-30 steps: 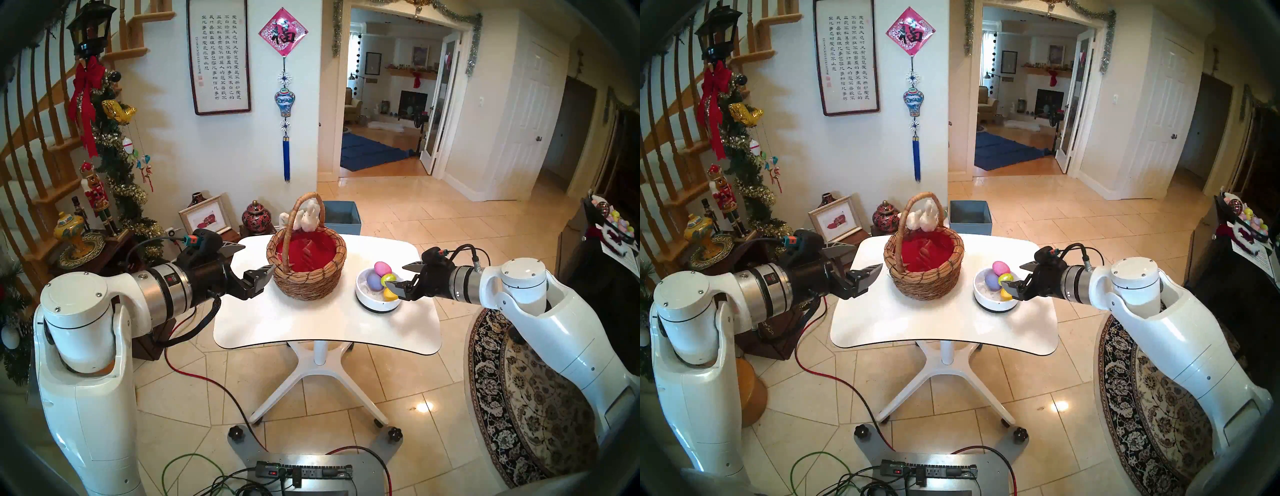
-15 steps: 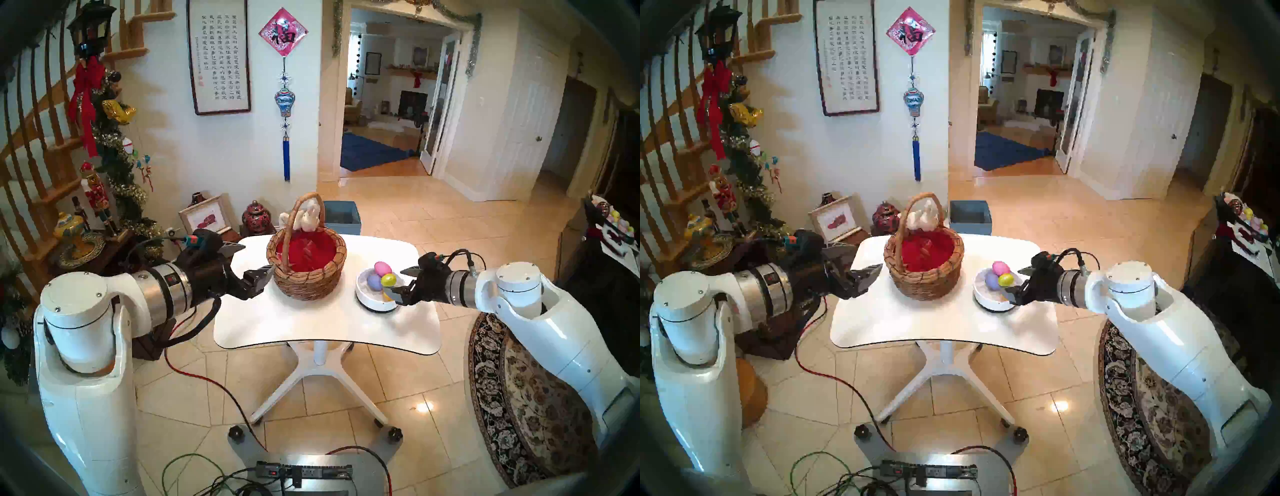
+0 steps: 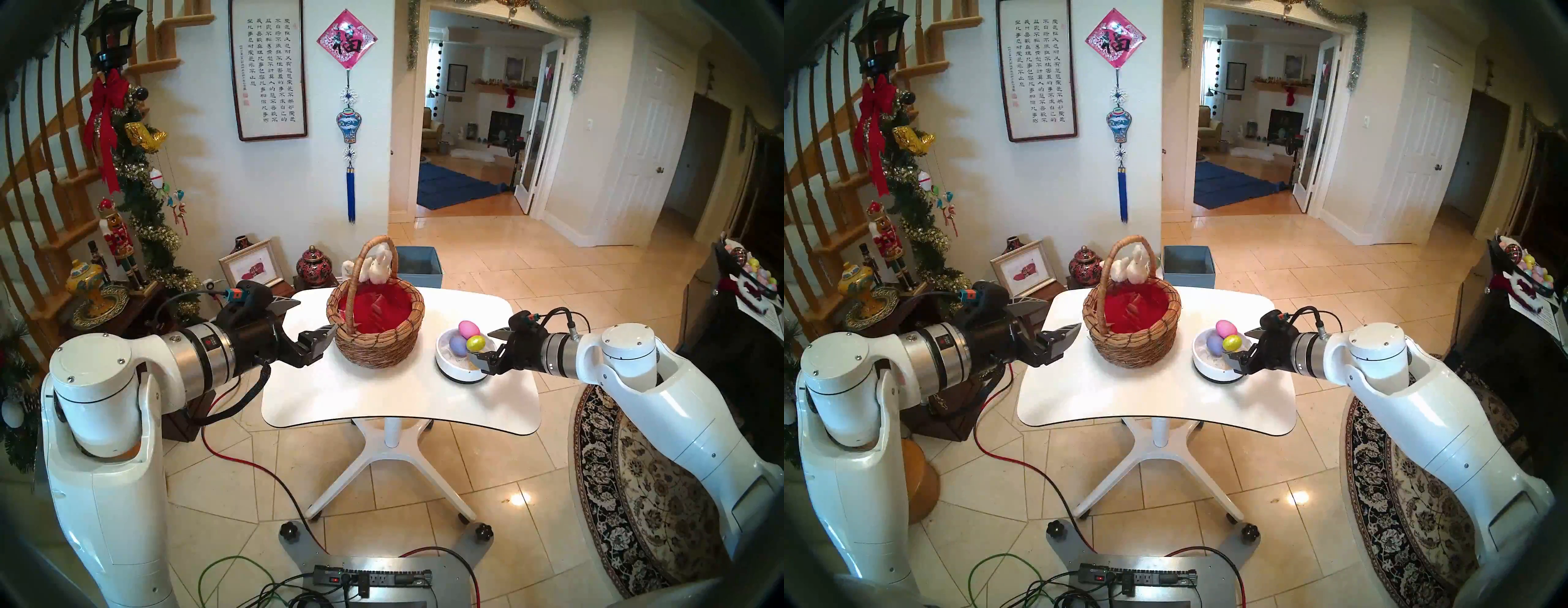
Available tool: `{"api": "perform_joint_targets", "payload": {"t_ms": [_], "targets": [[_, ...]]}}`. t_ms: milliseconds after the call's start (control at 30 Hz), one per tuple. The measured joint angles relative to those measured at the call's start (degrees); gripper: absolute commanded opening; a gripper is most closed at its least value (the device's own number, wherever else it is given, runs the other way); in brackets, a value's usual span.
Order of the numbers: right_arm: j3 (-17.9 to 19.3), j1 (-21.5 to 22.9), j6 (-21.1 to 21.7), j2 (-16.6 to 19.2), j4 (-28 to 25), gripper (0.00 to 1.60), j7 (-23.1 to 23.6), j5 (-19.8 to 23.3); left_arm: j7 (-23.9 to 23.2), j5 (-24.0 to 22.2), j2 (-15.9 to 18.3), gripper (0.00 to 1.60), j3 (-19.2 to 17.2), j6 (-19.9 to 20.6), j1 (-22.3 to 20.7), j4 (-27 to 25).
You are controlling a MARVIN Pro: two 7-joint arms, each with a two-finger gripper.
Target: Put easter egg into basket
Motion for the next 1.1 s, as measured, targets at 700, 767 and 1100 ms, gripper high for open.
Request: {"api": "perform_joint_targets", "payload": {"t_ms": [700, 767, 1100], "targets": [[-0.5, 1.1, 0.2, -1.5, 0.2, 1.60, 0.4, -1.1, 0.0, 0.0, 0.0, 1.60, 0.0, 0.0, 0.0, 0.0], [-0.6, 1.2, 0.7, -1.6, 0.2, 1.60, 0.4, -1.2, 0.0, 0.0, 0.0, 1.60, 0.0, 0.0, 0.0, 0.0], [-0.8, 1.7, 2.5, -2.1, 0.3, 1.60, 0.1, -1.9, 0.0, 0.0, 0.0, 1.60, 0.0, 0.0, 0.0, 0.0]]}}
